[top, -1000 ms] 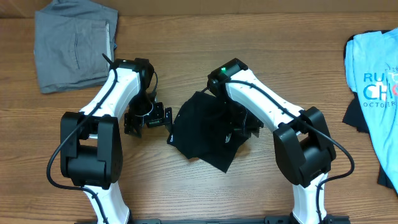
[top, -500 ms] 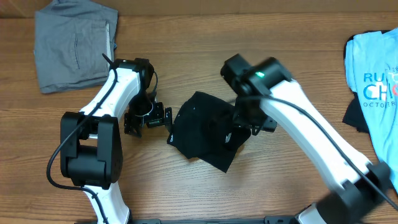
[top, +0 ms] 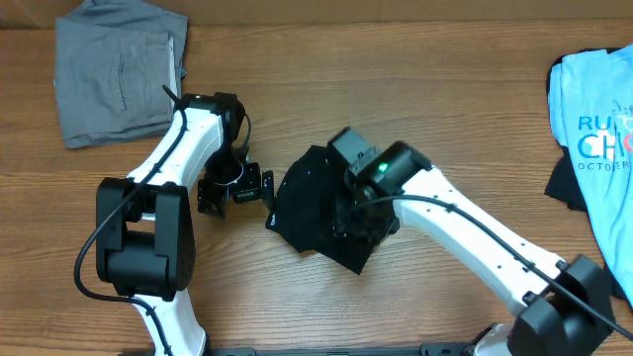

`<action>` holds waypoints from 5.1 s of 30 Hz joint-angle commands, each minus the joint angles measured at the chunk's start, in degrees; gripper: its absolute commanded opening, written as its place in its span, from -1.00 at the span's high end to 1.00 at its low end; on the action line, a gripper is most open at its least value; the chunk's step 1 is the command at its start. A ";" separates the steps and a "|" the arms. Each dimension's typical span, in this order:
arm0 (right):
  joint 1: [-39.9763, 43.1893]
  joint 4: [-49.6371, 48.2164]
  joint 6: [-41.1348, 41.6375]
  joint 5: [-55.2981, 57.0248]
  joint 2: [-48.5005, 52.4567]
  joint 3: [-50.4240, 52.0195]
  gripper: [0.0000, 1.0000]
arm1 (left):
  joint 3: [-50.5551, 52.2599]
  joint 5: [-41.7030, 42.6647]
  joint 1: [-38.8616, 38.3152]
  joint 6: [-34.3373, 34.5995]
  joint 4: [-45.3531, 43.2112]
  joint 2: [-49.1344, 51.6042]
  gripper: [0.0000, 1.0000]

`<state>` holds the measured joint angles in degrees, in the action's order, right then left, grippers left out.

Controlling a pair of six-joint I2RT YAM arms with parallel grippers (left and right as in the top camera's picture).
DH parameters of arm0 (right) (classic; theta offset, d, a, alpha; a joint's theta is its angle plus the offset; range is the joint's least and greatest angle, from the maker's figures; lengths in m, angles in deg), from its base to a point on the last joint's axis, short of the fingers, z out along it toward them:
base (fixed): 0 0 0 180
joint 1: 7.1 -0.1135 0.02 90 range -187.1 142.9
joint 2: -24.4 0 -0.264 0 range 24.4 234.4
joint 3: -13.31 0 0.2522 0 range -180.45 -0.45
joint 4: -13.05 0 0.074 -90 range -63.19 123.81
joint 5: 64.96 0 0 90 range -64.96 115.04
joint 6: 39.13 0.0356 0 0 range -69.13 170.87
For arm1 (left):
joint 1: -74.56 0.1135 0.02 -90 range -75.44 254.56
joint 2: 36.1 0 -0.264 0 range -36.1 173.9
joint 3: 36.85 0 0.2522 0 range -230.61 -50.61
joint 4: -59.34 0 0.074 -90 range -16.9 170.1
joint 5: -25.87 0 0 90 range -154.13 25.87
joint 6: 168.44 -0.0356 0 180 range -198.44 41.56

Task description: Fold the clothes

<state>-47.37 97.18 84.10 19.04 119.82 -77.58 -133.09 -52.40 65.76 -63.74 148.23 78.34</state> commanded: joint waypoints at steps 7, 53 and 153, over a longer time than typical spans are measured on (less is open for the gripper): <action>-0.17 -5.38 -2.82 -9.27 0.22 13.09 0.70 | 0.31 0.33 -0.02 0.09 0.00 -0.52 -1.00; 0.26 -9.77 8.52 1.81 -3.45 5.44 0.60 | 0.31 1.46 -0.02 0.11 -0.59 -0.52 -1.00; 6.34 17.18 5.73 7.69 -40.00 -11.08 -1.00 | -23.56 2.89 -0.46 -15.17 -16.02 14.14 0.92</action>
<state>-41.21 114.30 90.16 25.05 79.69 -87.41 -152.89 -40.55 61.92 -78.04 132.71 91.89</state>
